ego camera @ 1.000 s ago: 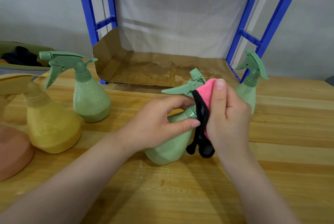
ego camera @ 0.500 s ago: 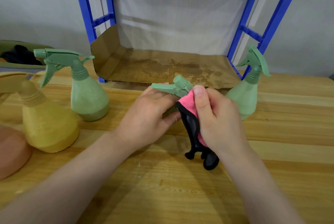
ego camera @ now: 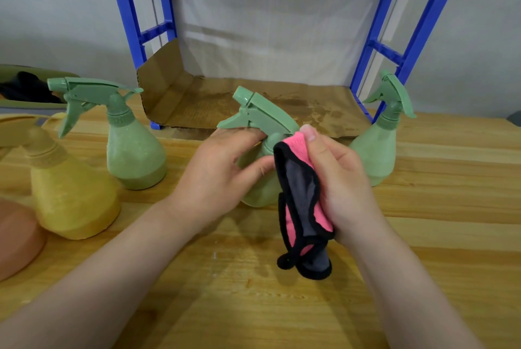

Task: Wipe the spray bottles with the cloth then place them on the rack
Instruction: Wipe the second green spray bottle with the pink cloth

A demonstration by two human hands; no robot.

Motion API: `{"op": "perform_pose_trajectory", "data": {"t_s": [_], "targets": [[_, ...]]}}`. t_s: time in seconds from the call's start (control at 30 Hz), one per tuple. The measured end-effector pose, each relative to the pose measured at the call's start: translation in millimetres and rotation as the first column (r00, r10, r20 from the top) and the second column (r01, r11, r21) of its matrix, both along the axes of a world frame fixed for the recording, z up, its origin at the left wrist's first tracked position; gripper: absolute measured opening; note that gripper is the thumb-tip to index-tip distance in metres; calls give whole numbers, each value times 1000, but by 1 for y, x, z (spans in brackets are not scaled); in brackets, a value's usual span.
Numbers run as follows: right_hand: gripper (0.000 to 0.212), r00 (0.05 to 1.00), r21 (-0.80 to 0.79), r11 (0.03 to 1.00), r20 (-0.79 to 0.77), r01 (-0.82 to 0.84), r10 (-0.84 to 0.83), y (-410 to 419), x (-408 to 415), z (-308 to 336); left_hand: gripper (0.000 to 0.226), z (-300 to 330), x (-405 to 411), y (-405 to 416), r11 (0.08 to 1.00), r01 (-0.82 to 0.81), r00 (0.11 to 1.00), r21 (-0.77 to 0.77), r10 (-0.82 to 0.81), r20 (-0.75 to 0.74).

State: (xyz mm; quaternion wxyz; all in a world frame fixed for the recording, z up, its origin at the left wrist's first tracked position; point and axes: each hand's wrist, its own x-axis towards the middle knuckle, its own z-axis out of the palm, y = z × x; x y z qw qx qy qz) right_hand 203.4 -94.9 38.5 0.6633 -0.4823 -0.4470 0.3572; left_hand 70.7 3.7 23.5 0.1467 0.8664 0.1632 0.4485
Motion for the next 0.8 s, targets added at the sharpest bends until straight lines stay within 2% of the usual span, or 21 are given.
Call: {"op": "perform_pose_trajectory", "data": {"t_s": [0.13,0.2,0.27,0.33,0.37,0.43,0.47,0.53,0.63,0.7,0.8], "targets": [[23,998,36,998,-16,-55,55,-3,2,4,50,4,-2,1,1000,-5,1000,4,5,26],[27,997,44,998,-60,-45,47,-2,1,5,50,6,-2,1,998,53,998,-26,-52,41],[33,991,16,999,-131,-34,36,-2,1,7,43,5,-1,1,988,135,990,-79,-130,61],[38,967,-28,998,-253,-48,40,-3,5,9,36,4,-4,2,951,222,975,-214,-209,82],[42,945,-31,996,-319,-81,67,-5,8,11,34,5,-6,1,903,264,964,-339,-244,100],[30,895,5,981,-407,-196,181,-8,14,15,29,9,-12,0,721,371,926,-585,-334,176],[31,881,11,973,-422,-230,213,-9,17,16,28,12,-14,-1,638,423,900,-644,-382,212],[33,909,-44,975,-373,-217,185,-13,24,17,31,14,-15,-2,582,491,852,-648,-475,219],[30,920,-78,964,-326,-255,217,-13,24,17,32,16,-15,-7,573,500,827,-650,-538,162],[33,913,-84,960,-341,-266,224,-11,20,16,35,14,-15,-6,579,498,820,-646,-556,135],[21,964,-153,976,-238,-157,118,-9,14,15,31,11,-18,0,594,468,845,-654,-516,136]]}}
